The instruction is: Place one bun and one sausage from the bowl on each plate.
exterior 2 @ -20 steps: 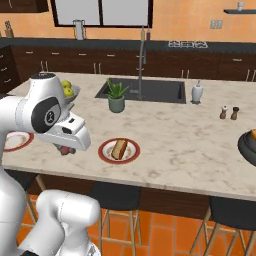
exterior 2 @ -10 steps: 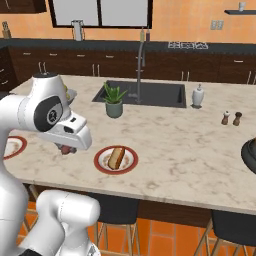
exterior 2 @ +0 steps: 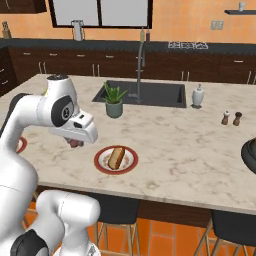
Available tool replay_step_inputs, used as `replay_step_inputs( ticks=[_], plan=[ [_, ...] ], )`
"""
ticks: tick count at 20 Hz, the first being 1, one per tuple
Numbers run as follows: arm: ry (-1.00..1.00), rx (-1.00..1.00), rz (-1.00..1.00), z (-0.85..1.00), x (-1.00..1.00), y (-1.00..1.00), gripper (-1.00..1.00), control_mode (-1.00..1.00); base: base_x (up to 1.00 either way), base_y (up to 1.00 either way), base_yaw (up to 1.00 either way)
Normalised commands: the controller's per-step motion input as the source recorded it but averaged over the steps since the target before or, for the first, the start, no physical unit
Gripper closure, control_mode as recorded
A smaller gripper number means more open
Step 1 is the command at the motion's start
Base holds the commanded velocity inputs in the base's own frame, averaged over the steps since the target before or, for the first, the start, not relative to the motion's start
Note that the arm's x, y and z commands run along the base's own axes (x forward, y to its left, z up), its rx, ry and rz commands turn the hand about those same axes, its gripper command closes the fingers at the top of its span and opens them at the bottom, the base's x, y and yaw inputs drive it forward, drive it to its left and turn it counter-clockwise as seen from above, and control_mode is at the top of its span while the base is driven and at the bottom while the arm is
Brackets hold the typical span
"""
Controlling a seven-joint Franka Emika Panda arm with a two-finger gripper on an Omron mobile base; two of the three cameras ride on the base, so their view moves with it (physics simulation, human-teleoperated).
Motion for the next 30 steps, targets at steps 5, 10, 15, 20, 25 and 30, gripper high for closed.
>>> replay_step_inputs(
  ticks=[5,10,15,20,25,30],
  plan=[
    [0.0,0.0,0.0,-0.61,0.69,0.0,1.0,-1.0,0.0,0.0,0.0],
    [0.0,-0.01,0.0,-0.64,0.57,0.0,1.0,-1.0,0.0,0.0,0.0],
    [0.0,0.0,0.0,-0.56,0.49,-0.03,1.0,-1.0,0.0,0.0,0.0],
    [0.0,0.0,0.0,-0.57,0.53,-0.08,1.0,-1.0,0.0,0.0,0.0],
    [-0.02,-0.01,0.0,-0.57,0.47,-0.08,1.0,-1.0,0.0,0.0,0.0],
    [-0.03,-0.02,0.0,-0.37,0.43,-0.03,1.0,-1.0,0.0,0.0,0.0]
  ],
)
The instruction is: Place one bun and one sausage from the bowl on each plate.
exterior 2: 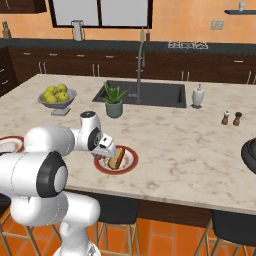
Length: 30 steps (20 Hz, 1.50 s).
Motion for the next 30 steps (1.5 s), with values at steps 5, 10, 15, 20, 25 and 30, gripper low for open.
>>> replay_step_inputs(
  ticks=[5,10,15,20,25,30],
  plan=[
    [-0.02,0.0,0.0,-0.21,0.03,-0.17,1.0,-1.0,0.0,0.0,0.0],
    [0.0,0.0,0.0,-0.09,0.0,-0.11,1.0,-1.0,0.0,0.0,0.0],
    [0.0,0.0,0.0,0.0,0.0,0.0,1.0,-1.0,0.0,0.0,0.0],
    [0.0,0.0,0.0,0.0,0.0,0.0,-1.0,-1.0,0.0,0.0,0.0],
    [0.0,0.0,0.0,0.0,0.0,0.0,-1.0,-1.0,0.0,0.0,0.0],
    [0.0,0.0,0.0,0.15,-0.01,-0.04,-1.0,-1.0,0.0,0.0,0.0]
  ],
)
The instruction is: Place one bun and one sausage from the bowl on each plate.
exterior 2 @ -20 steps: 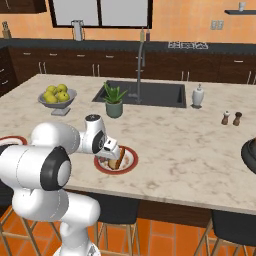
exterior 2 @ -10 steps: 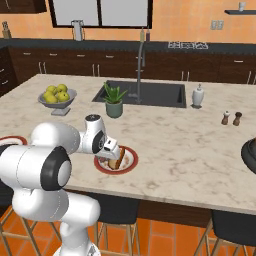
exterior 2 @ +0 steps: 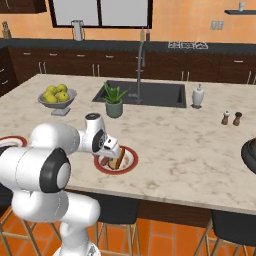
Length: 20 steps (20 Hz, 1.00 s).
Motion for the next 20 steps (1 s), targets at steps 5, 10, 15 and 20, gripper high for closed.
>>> replay_step_inputs(
  ticks=[5,10,15,20],
  plan=[
    [0.04,0.0,0.0,0.61,-0.1,0.0,-1.0,-1.0,0.0,0.0,0.0],
    [0.0,0.0,0.0,0.73,-0.4,-0.2,-1.0,-1.0,0.0,0.0,0.0],
    [-0.01,-0.01,0.0,0.54,-0.66,-0.15,-1.0,-1.0,0.0,0.0,0.0],
    [0.0,0.0,-0.01,0.68,-0.68,0.0,-1.0,-1.0,0.0,0.0,0.0]
  ],
)
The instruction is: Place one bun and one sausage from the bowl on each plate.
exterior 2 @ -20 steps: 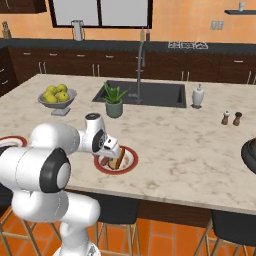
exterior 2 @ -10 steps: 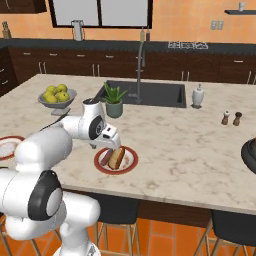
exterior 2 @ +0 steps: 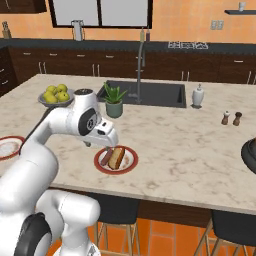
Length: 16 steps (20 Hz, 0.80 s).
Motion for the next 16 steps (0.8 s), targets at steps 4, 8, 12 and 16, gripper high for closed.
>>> replay_step_inputs(
  ticks=[4,8,12,16],
  plan=[
    [-0.02,0.0,0.0,0.57,-0.56,-0.02,-1.0,-1.0,0.0,0.0,0.0],
    [0.0,0.0,0.0,0.48,-0.61,-0.03,-1.0,-1.0,0.0,0.0,0.0],
    [0.0,0.0,0.0,0.43,-0.74,-0.07,-1.0,-1.0,0.0,0.0,0.0],
    [0.0,0.0,0.0,0.51,-0.5,-0.01,-1.0,-1.0,0.0,0.0,0.0]
  ],
)
